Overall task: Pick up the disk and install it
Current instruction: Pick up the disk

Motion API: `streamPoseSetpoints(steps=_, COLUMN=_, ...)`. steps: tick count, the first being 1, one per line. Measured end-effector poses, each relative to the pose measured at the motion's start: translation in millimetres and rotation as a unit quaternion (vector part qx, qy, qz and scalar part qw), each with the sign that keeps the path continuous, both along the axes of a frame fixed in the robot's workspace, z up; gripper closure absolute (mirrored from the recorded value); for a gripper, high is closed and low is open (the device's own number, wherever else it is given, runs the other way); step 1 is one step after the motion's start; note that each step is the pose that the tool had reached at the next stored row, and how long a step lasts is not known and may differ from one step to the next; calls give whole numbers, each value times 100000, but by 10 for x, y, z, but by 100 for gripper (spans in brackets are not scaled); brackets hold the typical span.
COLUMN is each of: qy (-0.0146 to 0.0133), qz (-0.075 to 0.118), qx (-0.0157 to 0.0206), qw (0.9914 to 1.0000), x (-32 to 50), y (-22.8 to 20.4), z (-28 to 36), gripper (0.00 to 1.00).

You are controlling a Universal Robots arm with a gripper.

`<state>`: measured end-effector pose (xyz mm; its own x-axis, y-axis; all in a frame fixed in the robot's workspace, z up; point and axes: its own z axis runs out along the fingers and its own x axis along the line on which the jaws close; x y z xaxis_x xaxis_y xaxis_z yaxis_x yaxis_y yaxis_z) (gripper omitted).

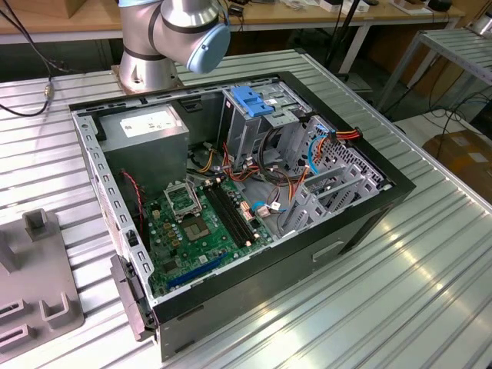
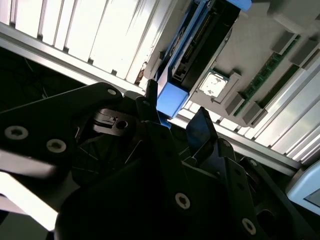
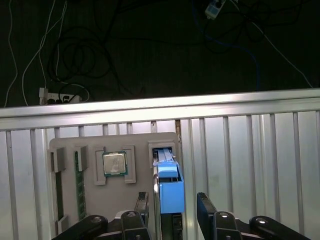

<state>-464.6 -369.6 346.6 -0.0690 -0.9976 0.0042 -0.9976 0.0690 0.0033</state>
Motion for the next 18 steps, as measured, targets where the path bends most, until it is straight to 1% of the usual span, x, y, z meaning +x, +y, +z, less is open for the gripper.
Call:
streamPoseSetpoints(steps=10, qy=-11, qz=-2, qx=-16, qw=100000, x=0, y=0, z=-2, gripper=49)
streamPoseSetpoints(steps=12, qy=-68, qz=-3, qx=-121, qw=100000, x=0, y=0, z=-7, gripper=49)
streamPoseSetpoints(steps=14, qy=-130, qz=-2, qx=-417, qw=99999, x=0, y=0, z=-27, gripper=49)
streamPoseSetpoints(steps=18, qy=-177, qz=-1, qx=-565, qw=99998, x=0, y=0, z=-60, gripper=49)
